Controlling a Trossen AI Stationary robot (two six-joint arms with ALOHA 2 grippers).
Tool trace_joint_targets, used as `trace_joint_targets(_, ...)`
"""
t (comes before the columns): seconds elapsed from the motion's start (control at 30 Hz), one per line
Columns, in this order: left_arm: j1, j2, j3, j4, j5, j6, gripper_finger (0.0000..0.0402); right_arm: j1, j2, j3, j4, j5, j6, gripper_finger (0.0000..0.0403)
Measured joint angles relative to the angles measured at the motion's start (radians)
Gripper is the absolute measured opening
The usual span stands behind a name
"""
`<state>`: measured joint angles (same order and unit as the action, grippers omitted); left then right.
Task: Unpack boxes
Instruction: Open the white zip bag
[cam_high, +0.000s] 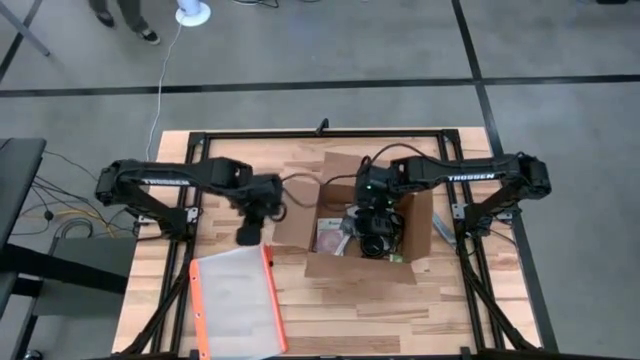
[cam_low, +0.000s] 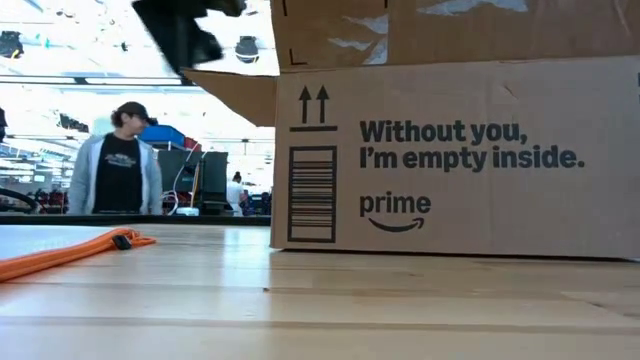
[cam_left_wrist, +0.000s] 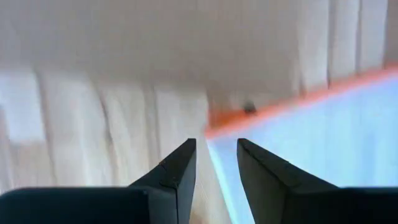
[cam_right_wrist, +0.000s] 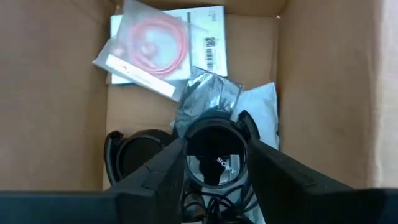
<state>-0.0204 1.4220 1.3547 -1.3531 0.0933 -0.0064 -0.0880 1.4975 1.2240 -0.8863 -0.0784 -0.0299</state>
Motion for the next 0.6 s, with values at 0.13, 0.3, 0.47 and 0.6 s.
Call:
trace_joint_targets(0.13,-0.055,-0.043,-0.111,0.003,0.009,-0.139,0.0105,0.001,0.000,0.000,0.012,0.000,-0.021,0.0157)
trace_joint_targets(0.3,-0.036,-0.154,-0.332,0.354,0.016,-0.268,0.0105,0.006,0.000,-0.002,0.043,0.000,-0.027,0.0157)
trace_joint_targets(0.47,0.035,-0.173,-0.520,0.441,0.042,-0.301,0.0106,0.016,0.000,-0.003,0.036,0.000,-0.039,0.0157)
trace_joint_targets(0.6,0.058,-0.170,-0.649,0.547,0.124,-0.303,0.0106,0.016,0.000,-0.003,0.028,0.000,-0.025,0.0157)
